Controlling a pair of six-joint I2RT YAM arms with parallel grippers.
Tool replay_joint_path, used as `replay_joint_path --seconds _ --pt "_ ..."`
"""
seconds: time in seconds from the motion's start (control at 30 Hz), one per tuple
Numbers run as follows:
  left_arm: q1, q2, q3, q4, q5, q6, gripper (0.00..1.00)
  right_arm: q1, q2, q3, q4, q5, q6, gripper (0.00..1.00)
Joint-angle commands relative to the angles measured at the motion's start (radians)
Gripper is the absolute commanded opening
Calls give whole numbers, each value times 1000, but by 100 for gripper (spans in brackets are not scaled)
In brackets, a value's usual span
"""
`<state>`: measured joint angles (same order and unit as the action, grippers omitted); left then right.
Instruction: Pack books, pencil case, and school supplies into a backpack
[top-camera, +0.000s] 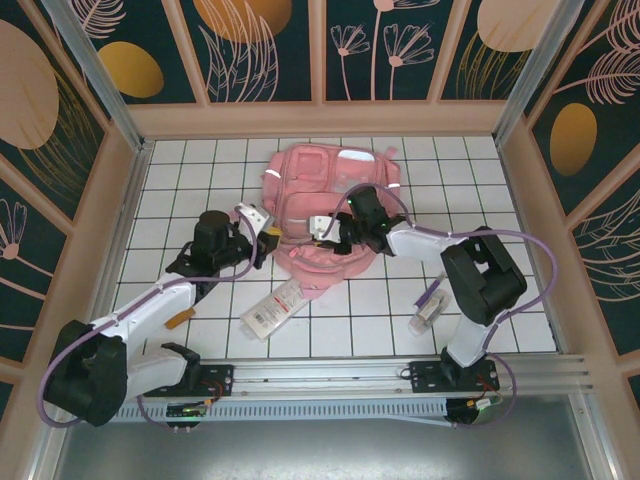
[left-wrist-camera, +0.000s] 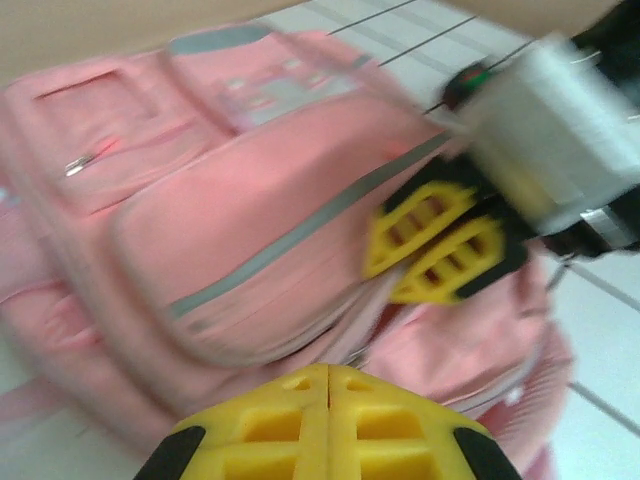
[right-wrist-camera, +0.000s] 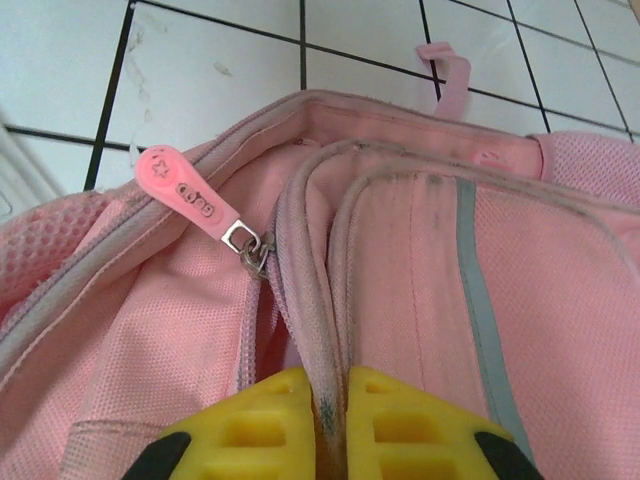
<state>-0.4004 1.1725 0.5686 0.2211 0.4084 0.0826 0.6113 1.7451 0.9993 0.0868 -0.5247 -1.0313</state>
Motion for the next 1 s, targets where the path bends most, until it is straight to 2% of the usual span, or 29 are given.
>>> replay_joint_path --seconds 0.0,0.03,0.1,0.23,0.37,0.53,0.63,0.87,0.97 --pt "26 21 29 -127 -52 111 0 -21 -59 -10 -7 -29 -58 0" --pt "26 33 48 -142 -3 129 0 -26 -79 -21 17 -55 -60 0" --pt "26 61 68 -125 114 104 38 -33 -113 -44 78 -99 -47 0" --pt "19 159 97 -15 319 -75 53 -33 -136 -45 136 -122 -5 0" --pt "-31 206 102 7 254 -115 58 -30 -131 -34 115 -121 -15 0" --pt "-42 283 126 0 243 -161 57 -28 -137 -41 110 -132 -14 0" --pt "-48 315 138 1 185 -173 55 -28 -141 -39 105 -139 -16 0" --pt "-55 358 179 5 -28 -178 54 -16 -164 -44 103 -171 -25 0" --pt "-65 383 187 13 -47 -156 53 -14 -175 -45 103 -205 -24 0"
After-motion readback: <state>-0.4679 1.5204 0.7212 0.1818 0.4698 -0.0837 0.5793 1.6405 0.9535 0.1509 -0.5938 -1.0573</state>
